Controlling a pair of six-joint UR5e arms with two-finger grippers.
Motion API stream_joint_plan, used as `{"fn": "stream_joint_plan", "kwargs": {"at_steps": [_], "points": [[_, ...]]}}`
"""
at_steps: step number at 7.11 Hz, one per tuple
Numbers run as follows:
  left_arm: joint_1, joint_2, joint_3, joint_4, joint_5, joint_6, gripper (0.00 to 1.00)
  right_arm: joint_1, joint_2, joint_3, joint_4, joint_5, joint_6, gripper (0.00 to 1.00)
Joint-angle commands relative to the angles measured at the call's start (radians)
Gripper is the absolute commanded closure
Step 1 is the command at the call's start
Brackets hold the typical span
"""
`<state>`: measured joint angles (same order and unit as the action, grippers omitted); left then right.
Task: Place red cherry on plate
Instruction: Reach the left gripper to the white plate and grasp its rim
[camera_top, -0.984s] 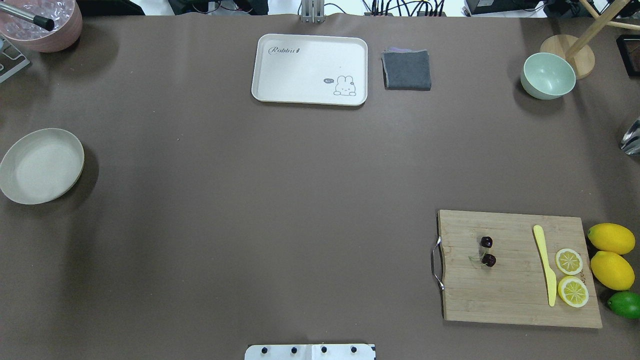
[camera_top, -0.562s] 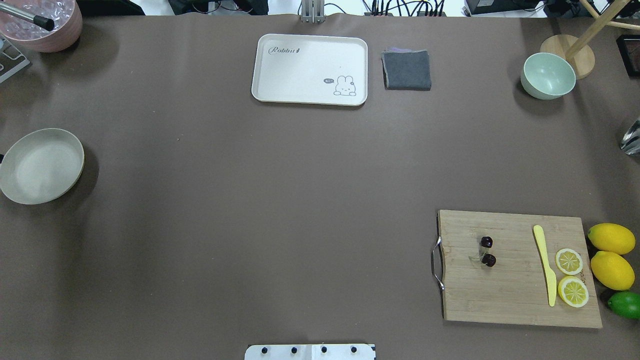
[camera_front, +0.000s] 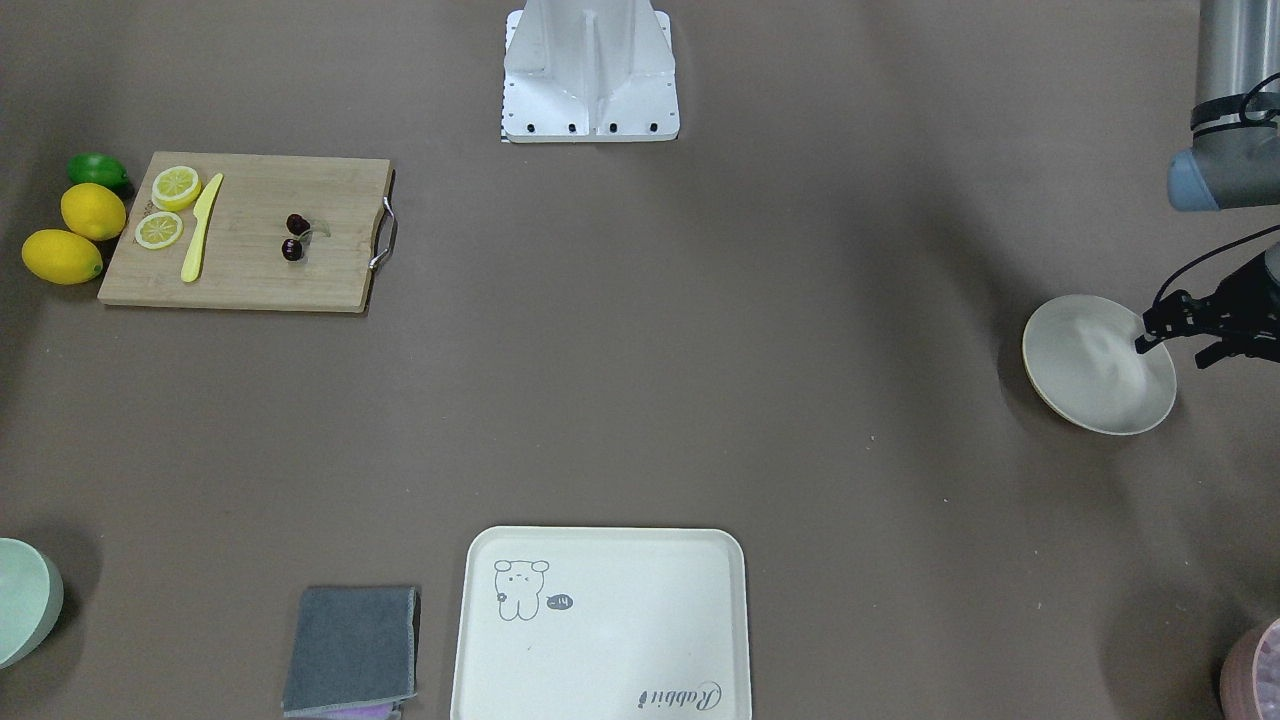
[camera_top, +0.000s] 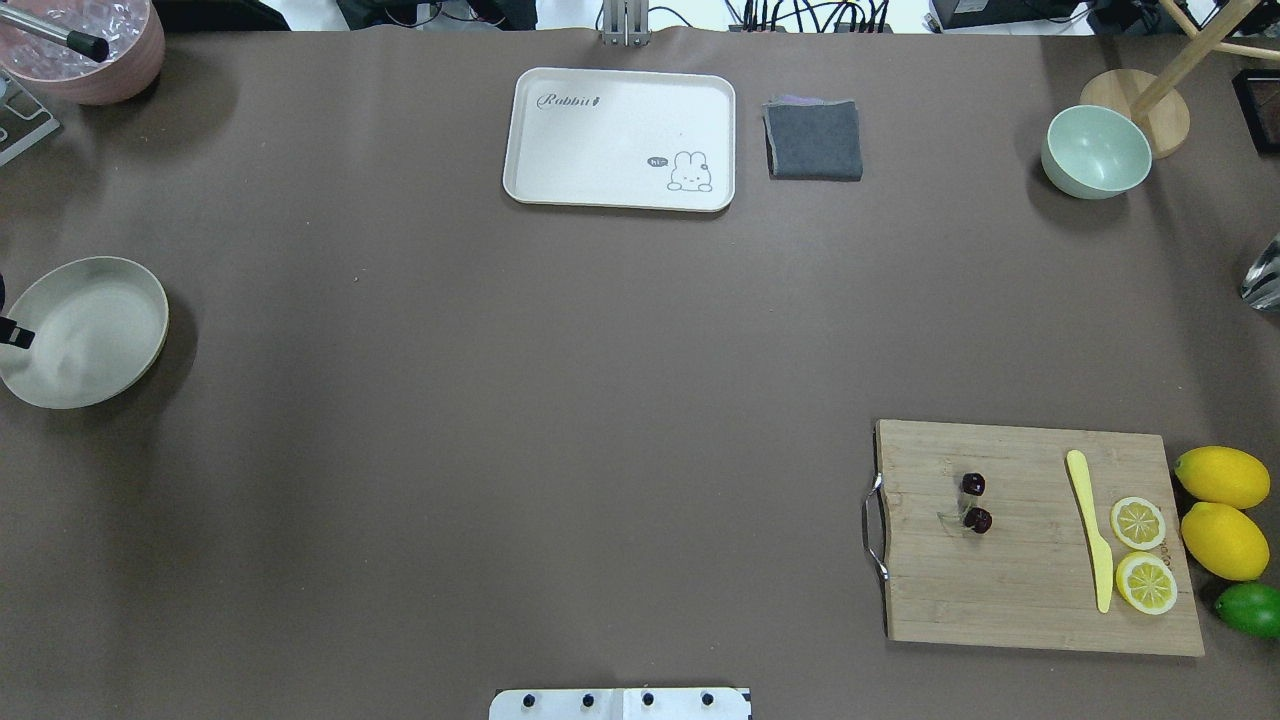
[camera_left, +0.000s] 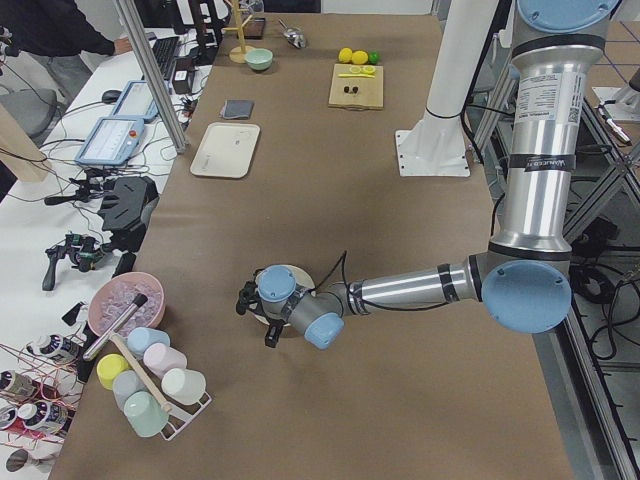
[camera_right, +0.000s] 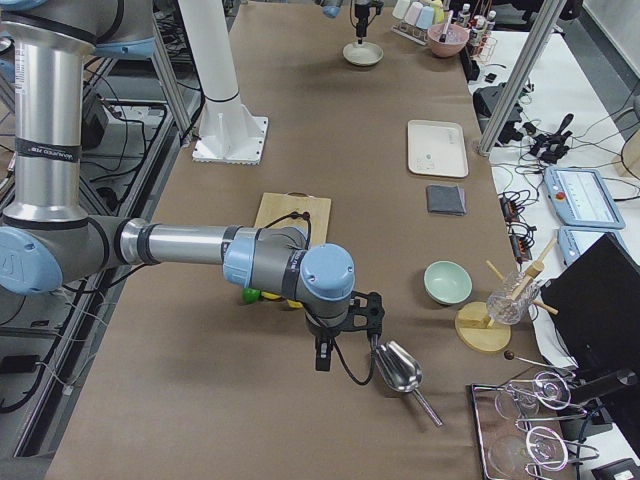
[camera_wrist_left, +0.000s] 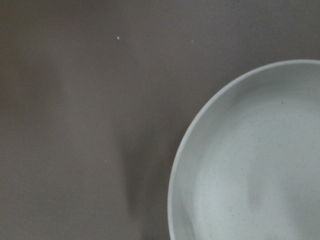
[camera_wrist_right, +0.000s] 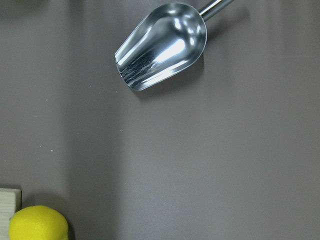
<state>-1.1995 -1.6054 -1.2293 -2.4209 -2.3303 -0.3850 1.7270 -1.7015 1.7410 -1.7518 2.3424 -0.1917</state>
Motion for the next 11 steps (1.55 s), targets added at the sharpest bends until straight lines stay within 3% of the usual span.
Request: {"fn": "stream_joint_plan", "kwargs": {"at_steps": [1, 3, 6, 9, 11], "points": [[0.003, -0.001, 0.005, -0.001, -0.001, 0.0, 0.45, 0.0, 0.0, 0.0, 0.0, 0.0, 0.0, 0.0], [0.006, -0.001, 0.005, -0.001, -0.004, 0.0, 0.49, 0.0, 0.003, 0.0, 0.0, 0.0, 0.0, 0.0], [0.008, -0.019, 0.004, 0.003, -0.007, -0.043, 0.97, 0.0, 0.01, -0.001, 0.0, -0.002, 0.0, 0.0], [0.003, -0.072, -0.006, 0.008, -0.027, -0.133, 1.0, 0.0, 0.013, 0.008, 0.0, -0.002, 0.021, 0.0], [-0.055, -0.134, -0.009, 0.058, -0.128, -0.147, 1.0, 0.0, 0.011, 0.012, 0.002, 0.002, 0.021, 0.0]]}}
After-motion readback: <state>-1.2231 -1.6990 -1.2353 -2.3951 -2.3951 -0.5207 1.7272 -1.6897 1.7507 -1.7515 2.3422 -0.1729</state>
